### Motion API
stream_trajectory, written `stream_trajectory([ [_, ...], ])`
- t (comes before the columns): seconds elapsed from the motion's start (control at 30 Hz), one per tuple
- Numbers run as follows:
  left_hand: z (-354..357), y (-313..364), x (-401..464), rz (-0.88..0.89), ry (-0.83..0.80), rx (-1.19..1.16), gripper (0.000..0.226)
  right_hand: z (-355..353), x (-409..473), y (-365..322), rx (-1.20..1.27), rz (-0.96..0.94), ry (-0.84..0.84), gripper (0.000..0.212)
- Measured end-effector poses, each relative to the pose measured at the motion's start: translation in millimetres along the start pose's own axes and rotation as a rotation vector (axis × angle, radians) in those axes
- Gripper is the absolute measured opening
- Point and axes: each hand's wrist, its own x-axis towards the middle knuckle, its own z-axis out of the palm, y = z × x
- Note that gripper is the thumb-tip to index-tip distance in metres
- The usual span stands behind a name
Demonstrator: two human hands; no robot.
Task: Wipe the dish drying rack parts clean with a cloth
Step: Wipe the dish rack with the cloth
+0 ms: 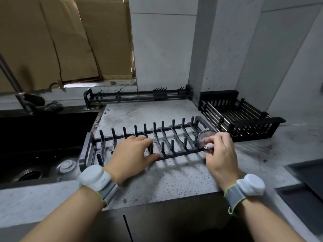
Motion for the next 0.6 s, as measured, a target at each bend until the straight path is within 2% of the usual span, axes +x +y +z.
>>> stream_trajectory([
  [0.17, 0, -6, 2, 0.018, -0.083, 0.059, 0.058, 6, -7, -8, -0.149, 0.016, -0.085, 0.028],
  [0.27, 0, -5, 3, 0.038, -0.089, 0.089, 0.056, 4, -6, -6, -0.172, -0.011, -0.103, 0.022],
  [0.33, 0, -4, 3, 0.038, -0.083, 0.099, 0.055, 2, -6, -5, -0.169, -0.055, -0.112, 0.016],
  [0.5, -2, -3, 2, 0.05, -0.094, 0.105, 0.053, -8, 7, -4, -0.091, -0.063, -0.214, 0.019],
  [0.6, -3, -1, 2, 0.043, -0.093, 0.112, 0.052, -11, 8, -4, -0.114, -0.037, -0.136, 0.022],
])
